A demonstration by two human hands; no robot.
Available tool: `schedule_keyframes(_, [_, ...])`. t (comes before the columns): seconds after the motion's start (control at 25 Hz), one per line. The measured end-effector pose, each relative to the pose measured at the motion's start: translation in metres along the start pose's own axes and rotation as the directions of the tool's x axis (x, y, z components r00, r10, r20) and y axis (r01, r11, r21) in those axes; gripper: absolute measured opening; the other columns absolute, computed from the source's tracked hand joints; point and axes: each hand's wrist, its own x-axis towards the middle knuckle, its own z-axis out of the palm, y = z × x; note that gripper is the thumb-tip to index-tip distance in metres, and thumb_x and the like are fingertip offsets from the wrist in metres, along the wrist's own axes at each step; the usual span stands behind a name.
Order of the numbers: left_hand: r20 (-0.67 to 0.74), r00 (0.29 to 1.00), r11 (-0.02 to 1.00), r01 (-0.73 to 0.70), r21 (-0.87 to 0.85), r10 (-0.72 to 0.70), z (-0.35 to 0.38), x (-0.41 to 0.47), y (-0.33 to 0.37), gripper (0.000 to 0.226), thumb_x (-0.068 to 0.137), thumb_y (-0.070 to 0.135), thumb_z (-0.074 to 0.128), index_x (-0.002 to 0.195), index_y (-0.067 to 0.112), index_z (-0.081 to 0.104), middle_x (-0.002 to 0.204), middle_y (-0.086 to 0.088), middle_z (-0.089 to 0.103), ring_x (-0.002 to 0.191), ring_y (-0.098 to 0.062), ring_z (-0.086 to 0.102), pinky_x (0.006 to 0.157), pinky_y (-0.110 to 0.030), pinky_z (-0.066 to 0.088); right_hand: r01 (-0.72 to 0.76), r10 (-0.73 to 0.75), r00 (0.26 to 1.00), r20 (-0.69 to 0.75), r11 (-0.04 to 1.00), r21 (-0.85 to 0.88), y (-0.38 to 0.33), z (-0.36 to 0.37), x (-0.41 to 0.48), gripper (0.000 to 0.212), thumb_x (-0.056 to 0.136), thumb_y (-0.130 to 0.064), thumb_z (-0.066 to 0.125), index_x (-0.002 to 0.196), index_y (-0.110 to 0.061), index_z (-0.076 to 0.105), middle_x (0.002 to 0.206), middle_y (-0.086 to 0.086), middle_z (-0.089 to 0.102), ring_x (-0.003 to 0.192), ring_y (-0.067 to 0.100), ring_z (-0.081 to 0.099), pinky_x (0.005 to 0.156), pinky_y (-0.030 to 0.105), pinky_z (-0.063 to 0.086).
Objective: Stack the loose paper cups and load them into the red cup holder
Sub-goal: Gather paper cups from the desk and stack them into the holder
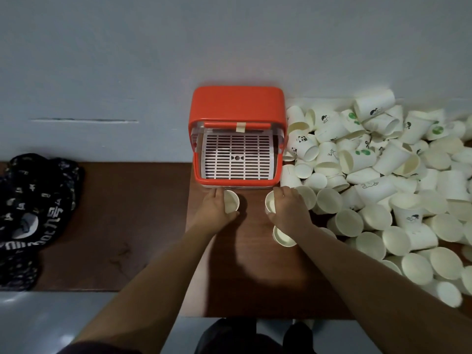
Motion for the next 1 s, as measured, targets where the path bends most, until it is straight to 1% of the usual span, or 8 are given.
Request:
schedule_keyframes(0.12, [-0.035, 0.998, 0.997, -0.058, -0.051, 0.056, -0.02, -0.005, -0.003, 0.075, 0.073, 0.05, 0.074, 0.134, 0.02, 0.043, 0.136, -0.002, 0.05, 0.122, -0.025, 0.052, 0.096, -0.043, 0.05, 0.029, -0.027, 0.999, -0.029, 0.997, 0.069, -0.005, -0.022, 0.0, 0.053, 0.071, -0.034, 0.074, 0.114, -0.005, 0.059, 0.103, 0.011, 0.062, 0.091, 0.029, 0.058, 0.08, 0.039, 0.049])
schedule_keyframes(0.24, [-0.012, 0.998, 0.995, -0.069, -0.068, 0.068, -0.055, -0.001, -0.005, 0.073, 0.073, 0.052, 0.073, 0.134, 0.021, 0.046, 0.134, -0.002, 0.052, 0.118, -0.022, 0.053, 0.096, -0.04, 0.049, 0.028, -0.028, 1.0, -0.001, 0.973, 0.23, -0.013, -0.055, 0.009, 0.061, 0.072, -0.038, 0.073, 0.121, -0.005, 0.056, 0.112, 0.011, 0.058, 0.103, 0.031, 0.053, 0.088, 0.041, 0.046])
schedule_keyframes(0.36, [-0.098, 0.993, 0.989, -0.076, -0.127, 0.064, -0.087, 0.011, -0.004, 0.066, 0.073, 0.05, 0.074, 0.13, 0.025, 0.05, 0.126, 0.002, 0.055, 0.113, -0.016, 0.054, 0.089, -0.032, 0.046, 0.02, -0.024, 1.0, 0.007, 0.937, 0.35, -0.021, -0.085, 0.03, 0.068, 0.075, -0.039, 0.074, 0.13, -0.008, 0.051, 0.125, 0.009, 0.053, 0.118, 0.027, 0.047, 0.098, 0.036, 0.039])
schedule_keyframes(0.52, [-0.164, 0.986, 0.985, -0.065, -0.16, 0.038, -0.102, 0.032, 0.004, 0.072, 0.076, 0.045, 0.078, 0.137, 0.023, 0.047, 0.125, -0.001, 0.045, 0.107, -0.014, 0.048, 0.092, -0.028, 0.039, 0.029, 0.007, 0.997, -0.083, 0.903, 0.429, -0.033, -0.101, 0.059, 0.063, 0.077, -0.039, 0.073, 0.129, -0.012, 0.049, 0.126, 0.007, 0.051, 0.117, 0.024, 0.048, 0.097, 0.033, 0.037])
schedule_keyframes(0.64, [-0.159, 0.987, 0.991, -0.044, -0.123, 0.024, -0.092, 0.055, 0.004, 0.082, 0.074, 0.045, 0.079, 0.142, 0.024, 0.039, 0.13, -0.005, 0.045, 0.116, -0.024, 0.052, 0.098, -0.039, 0.047, 0.016, 0.046, 0.991, -0.123, 0.89, 0.456, -0.038, -0.091, 0.071, 0.065, 0.078, -0.035, 0.074, 0.132, -0.01, 0.048, 0.128, 0.009, 0.051, 0.118, 0.026, 0.049, 0.098, 0.035, 0.038])
schedule_keyframes(0.72, [-0.141, 0.99, 0.993, -0.038, -0.115, 0.022, -0.08, 0.071, 0.002, 0.091, 0.072, 0.043, 0.081, 0.145, 0.019, 0.032, 0.134, -0.01, 0.046, 0.122, -0.028, 0.05, 0.1, -0.044, 0.047, 0.02, 0.064, 0.985, -0.157, 0.876, 0.483, -0.041, -0.08, 0.076, 0.066, 0.078, -0.033, 0.074, 0.133, -0.008, 0.047, 0.129, 0.01, 0.051, 0.12, 0.027, 0.049, 0.101, 0.038, 0.04])
schedule_keyframes(0.88, [-0.087, 0.996, 0.999, -0.03, -0.031, 0.027, -0.057, 0.096, -0.01, 0.084, 0.068, 0.036, 0.085, 0.136, 0.008, 0.045, 0.15, -0.015, 0.034, 0.133, -0.033, 0.044, 0.106, -0.046, 0.044, 0.033, 0.094, 0.974, -0.208, 0.844, 0.535, -0.047, -0.058, 0.085, 0.067, 0.076, -0.03, 0.075, 0.131, -0.003, 0.048, 0.128, 0.014, 0.052, 0.119, 0.033, 0.051, 0.099, 0.045, 0.044])
schedule_keyframes(1.0, [-0.072, 0.997, 0.999, -0.038, 0.027, 0.04, -0.048, 0.107, -0.025, 0.083, 0.067, 0.036, 0.086, 0.136, 0.009, 0.05, 0.151, -0.018, 0.032, 0.132, -0.037, 0.043, 0.106, -0.048, 0.044, 0.058, 0.071, 0.972, -0.222, 0.85, 0.524, -0.051, -0.047, 0.092, 0.065, 0.076, -0.026, 0.077, 0.129, 0.001, 0.051, 0.123, 0.016, 0.055, 0.116, 0.032, 0.053, 0.099, 0.04, 0.043])
